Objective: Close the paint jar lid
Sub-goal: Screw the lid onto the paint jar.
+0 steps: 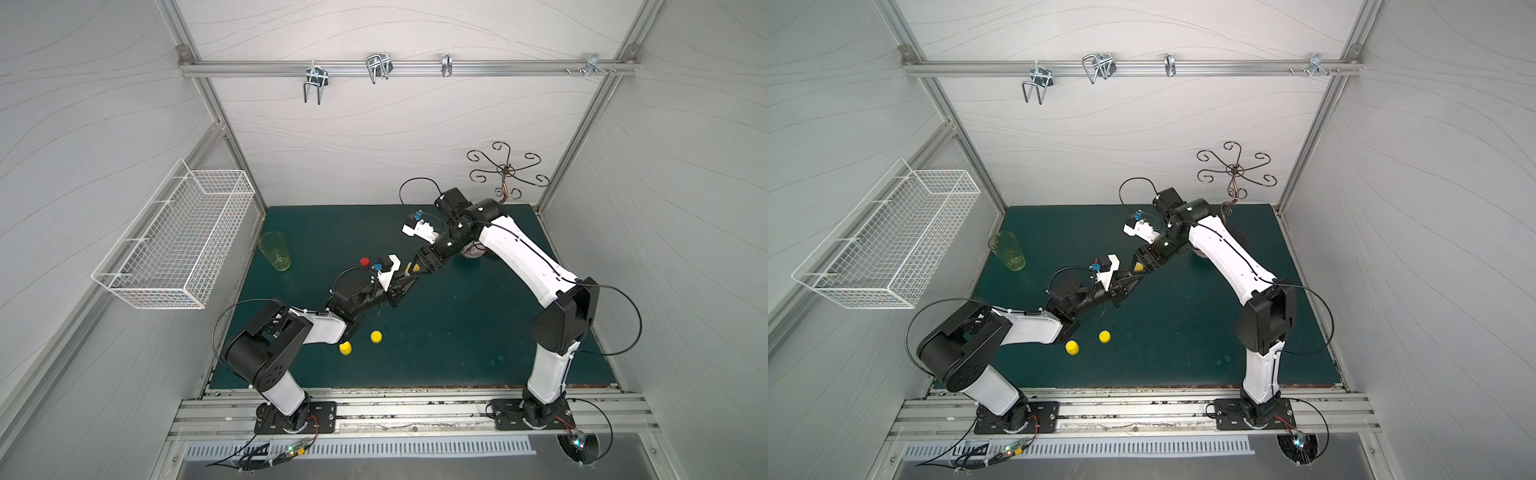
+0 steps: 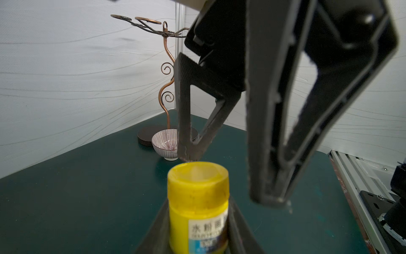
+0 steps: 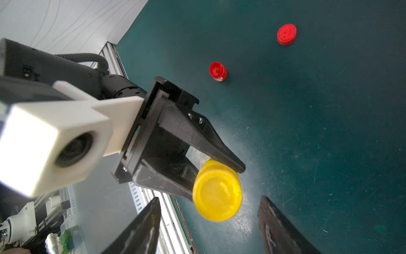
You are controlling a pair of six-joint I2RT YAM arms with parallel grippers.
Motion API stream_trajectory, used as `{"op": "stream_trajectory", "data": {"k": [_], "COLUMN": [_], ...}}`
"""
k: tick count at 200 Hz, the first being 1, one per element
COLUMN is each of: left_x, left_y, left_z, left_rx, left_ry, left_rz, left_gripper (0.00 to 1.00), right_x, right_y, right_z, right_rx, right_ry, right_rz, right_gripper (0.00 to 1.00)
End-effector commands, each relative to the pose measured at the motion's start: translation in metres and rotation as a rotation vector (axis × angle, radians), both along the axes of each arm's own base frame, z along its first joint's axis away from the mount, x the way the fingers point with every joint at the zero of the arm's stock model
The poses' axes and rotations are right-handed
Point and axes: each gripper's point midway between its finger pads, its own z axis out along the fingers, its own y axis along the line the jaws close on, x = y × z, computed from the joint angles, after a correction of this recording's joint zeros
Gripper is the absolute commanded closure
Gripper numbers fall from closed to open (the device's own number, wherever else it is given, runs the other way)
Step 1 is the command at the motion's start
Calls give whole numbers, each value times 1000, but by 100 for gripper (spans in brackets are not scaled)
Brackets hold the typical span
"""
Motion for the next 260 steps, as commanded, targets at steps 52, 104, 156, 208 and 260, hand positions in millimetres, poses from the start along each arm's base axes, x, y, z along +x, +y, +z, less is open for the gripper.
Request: {"op": "stream_trajectory", "data": {"k": [52, 104, 156, 208, 260], "left_x": [0, 21, 47, 26, 20], "left_y": [-4, -11, -30, 5, 5], "left_z": [25, 22, 24, 30, 20], "left_rx": [-44, -28, 21, -54, -38], "left_ry": [-80, -153, -273, -185, -166], "left_rz": [-21, 136, 372, 246, 231], "left_gripper": [91, 91, 94, 93, 93], "right_x": [3, 13, 33, 31, 23], "right_y": [5, 27, 40, -23, -9], "right_z": [-17, -35, -25, 19, 17], "right_rx": [-23, -56, -26, 0, -37], "right_ry": [30, 149, 205, 132, 155], "right_rz": [-8, -179, -430, -455, -405], "right_gripper": [67, 75, 61, 36, 30]}}
